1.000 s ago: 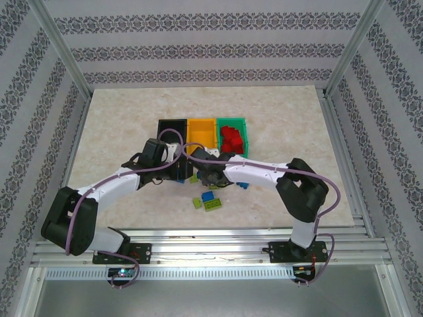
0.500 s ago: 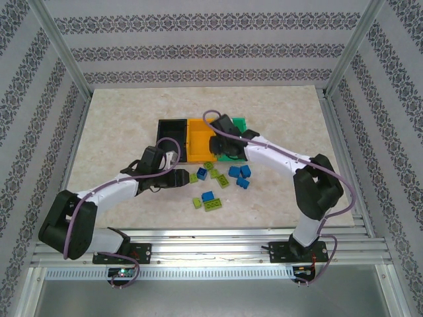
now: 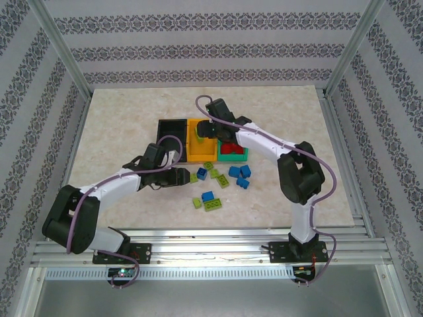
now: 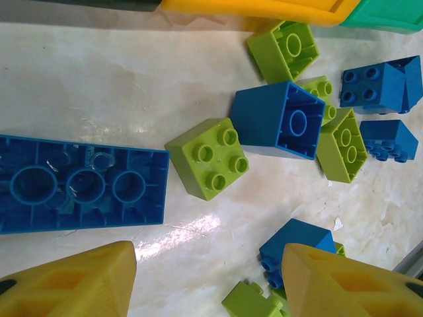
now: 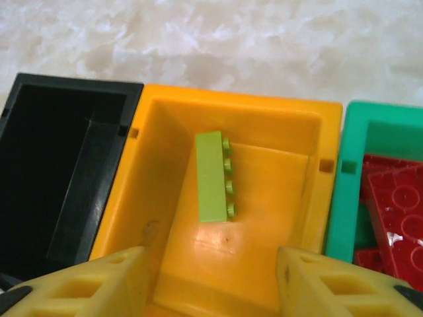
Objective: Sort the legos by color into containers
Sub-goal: Place the lego in the container, then pick up the lego from the center of the table.
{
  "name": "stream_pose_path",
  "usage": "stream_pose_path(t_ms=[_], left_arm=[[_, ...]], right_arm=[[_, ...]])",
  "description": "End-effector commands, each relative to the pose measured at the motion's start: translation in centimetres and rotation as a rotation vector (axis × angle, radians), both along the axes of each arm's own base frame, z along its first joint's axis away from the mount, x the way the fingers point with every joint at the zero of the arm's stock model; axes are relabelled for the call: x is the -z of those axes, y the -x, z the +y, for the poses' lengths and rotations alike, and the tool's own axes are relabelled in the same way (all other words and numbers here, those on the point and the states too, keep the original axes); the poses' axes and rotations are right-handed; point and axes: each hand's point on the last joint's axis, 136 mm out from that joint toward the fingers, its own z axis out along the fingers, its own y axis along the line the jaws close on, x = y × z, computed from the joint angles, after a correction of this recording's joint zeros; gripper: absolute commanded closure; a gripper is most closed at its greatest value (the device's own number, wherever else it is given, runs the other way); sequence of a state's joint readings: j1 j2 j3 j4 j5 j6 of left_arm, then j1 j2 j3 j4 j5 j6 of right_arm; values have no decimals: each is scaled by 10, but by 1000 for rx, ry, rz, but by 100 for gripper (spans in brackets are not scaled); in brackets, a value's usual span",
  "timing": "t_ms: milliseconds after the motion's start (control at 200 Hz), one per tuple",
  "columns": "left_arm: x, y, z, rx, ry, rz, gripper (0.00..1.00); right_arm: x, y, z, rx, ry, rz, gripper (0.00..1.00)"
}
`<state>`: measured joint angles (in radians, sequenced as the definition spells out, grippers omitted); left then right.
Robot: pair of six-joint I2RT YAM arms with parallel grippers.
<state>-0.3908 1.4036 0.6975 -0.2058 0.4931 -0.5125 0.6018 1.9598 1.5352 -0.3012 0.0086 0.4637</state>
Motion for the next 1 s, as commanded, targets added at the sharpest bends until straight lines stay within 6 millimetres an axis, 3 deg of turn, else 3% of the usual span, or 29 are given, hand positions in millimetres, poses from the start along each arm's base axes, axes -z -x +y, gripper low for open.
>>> stream_pose_path(t_ms=[0, 195, 365, 585, 994], left_arm=[[0, 2, 0, 38, -41, 19, 40], [-2, 1, -7, 108, -99, 5, 43], [-5, -2, -10, 231, -249, -51, 43], [3, -11, -4, 362, -413, -72, 42], [10, -18, -24, 510, -491, -143, 42]], right_arm=[[-22, 11, -3, -27, -42, -45, 44], [-22, 37, -27, 6, -53, -74, 42], [-24, 53, -48, 50, -67, -112, 41], [-22, 60, -68, 95, -75, -117, 40], [-15, 64, -79, 116, -79, -108, 39]])
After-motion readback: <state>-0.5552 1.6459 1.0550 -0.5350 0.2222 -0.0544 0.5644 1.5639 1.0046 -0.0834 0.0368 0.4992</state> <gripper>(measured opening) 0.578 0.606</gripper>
